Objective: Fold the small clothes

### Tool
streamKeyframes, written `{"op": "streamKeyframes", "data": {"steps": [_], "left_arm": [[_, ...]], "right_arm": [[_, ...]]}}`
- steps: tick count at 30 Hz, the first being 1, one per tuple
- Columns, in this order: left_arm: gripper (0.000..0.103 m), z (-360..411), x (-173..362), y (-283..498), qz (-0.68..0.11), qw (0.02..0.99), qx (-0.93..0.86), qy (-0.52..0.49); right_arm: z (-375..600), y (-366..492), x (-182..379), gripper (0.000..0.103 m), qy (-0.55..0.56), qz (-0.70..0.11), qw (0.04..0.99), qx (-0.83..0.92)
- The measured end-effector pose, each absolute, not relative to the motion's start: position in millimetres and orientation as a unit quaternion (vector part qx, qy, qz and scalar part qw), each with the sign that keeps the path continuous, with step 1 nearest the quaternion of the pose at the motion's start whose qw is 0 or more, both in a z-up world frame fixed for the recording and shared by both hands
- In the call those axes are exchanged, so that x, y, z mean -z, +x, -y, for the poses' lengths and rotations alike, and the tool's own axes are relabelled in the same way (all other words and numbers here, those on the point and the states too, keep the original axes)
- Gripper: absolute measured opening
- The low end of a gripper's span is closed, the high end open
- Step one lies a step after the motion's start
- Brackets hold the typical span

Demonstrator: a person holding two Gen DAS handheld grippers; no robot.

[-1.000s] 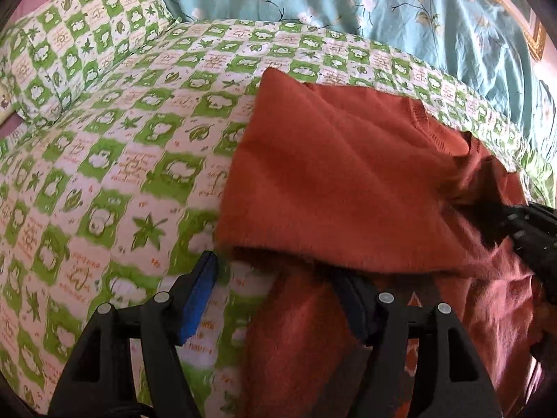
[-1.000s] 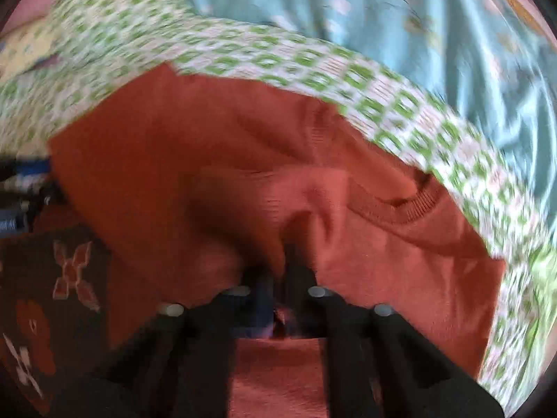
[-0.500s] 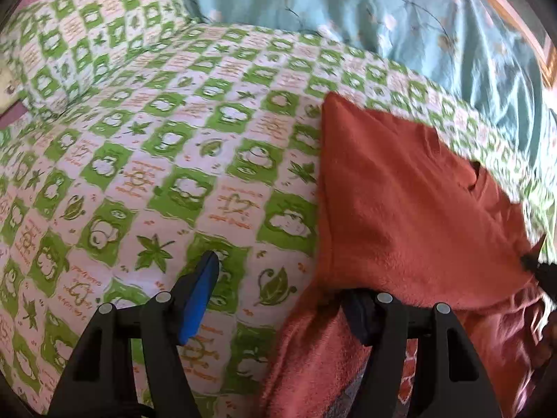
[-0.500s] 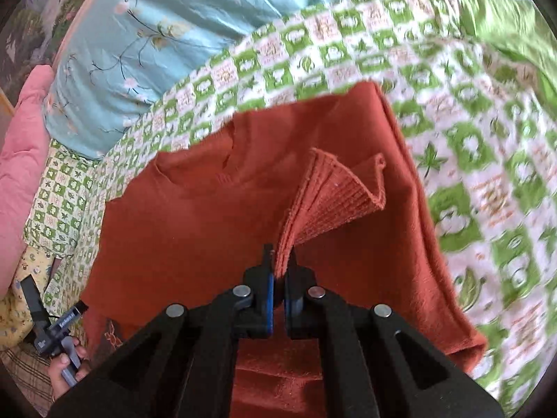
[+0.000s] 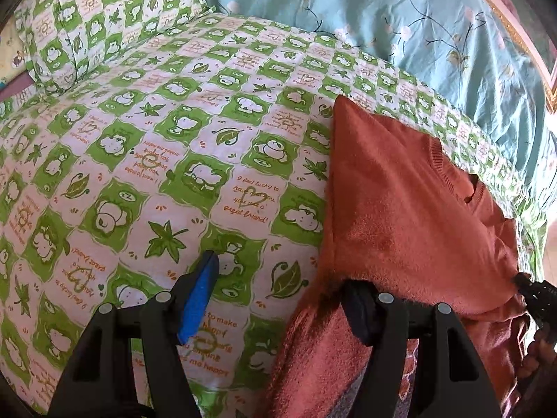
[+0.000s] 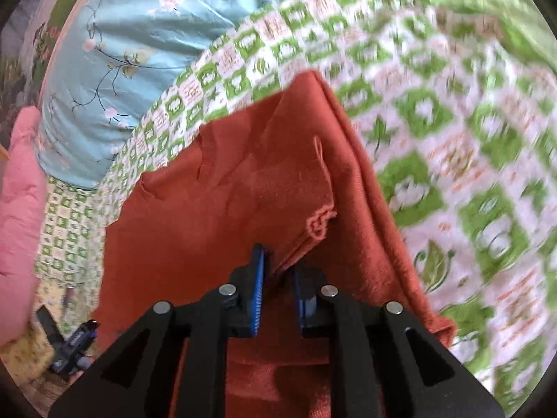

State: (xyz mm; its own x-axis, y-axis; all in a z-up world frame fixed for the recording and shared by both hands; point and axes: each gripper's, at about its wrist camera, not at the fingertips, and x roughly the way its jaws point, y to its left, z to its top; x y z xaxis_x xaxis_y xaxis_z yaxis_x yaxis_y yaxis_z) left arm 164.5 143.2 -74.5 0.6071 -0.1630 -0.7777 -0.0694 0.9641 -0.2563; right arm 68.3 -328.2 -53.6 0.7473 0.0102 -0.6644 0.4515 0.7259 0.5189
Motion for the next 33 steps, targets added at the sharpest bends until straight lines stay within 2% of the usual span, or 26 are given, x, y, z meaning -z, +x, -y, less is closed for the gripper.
{"op": "streamKeyframes", "data": {"steps": [5, 10, 11, 13, 15, 17, 19, 22, 29, 33], "left_arm": [[0.068, -145.1, 73.0, 158.3, -0.453, 0.883, 0.032, -0.123], [0.067, -146.7, 66.3, 134.7, -0.462, 0.878, 0.059, -0.108], [0.067, -147.0, 63.6, 127.8, -0.465, 0.876, 0.072, -0.107], [0.067, -145.2, 59.3, 121.2, -0.468, 0.873, 0.087, -0.107], [0.067, -144.5, 51.6, 113.6, -0.468, 0.87, 0.106, -0.113], [0.069, -142.7, 42.6, 111.2, -0.462, 0.87, 0.12, -0.12], [0.077, -138.5, 32.2, 115.6, -0.455, 0.872, 0.131, -0.124], [0.083, -126.9, 23.2, 142.0, -0.454, 0.869, 0.151, -0.125], [0.084, -106.6, 57.9, 247.5, -0.515, 0.837, 0.152, -0.102], [0.083, -102.8, 63.4, 284.4, -0.511, 0.834, 0.168, -0.117]], "right_arm": [[334.4, 56.5, 54.6, 0.017, 0.331, -0.359, 0.855, 0.175], [324.8, 36.2, 40.1, 0.02, 0.325, -0.345, 0.869, 0.141], [319.0, 32.1, 36.1, 0.022, 0.318, -0.346, 0.873, 0.127], [307.0, 27.6, 31.5, 0.042, 0.306, -0.351, 0.878, 0.107], [295.7, 21.7, 27.8, 0.05, 0.293, -0.355, 0.883, 0.089], [287.3, 14.8, 24.5, 0.05, 0.283, -0.359, 0.886, 0.079], [284.4, 12.8, 22.0, 0.05, 0.282, -0.36, 0.886, 0.073], [284.5, 8.2, 20.2, 0.05, 0.281, -0.359, 0.887, 0.073], [282.2, 13.4, 23.0, 0.05, 0.28, -0.363, 0.887, 0.061], [273.5, 29.4, 20.0, 0.05, 0.248, -0.355, 0.901, 0.03]]}}
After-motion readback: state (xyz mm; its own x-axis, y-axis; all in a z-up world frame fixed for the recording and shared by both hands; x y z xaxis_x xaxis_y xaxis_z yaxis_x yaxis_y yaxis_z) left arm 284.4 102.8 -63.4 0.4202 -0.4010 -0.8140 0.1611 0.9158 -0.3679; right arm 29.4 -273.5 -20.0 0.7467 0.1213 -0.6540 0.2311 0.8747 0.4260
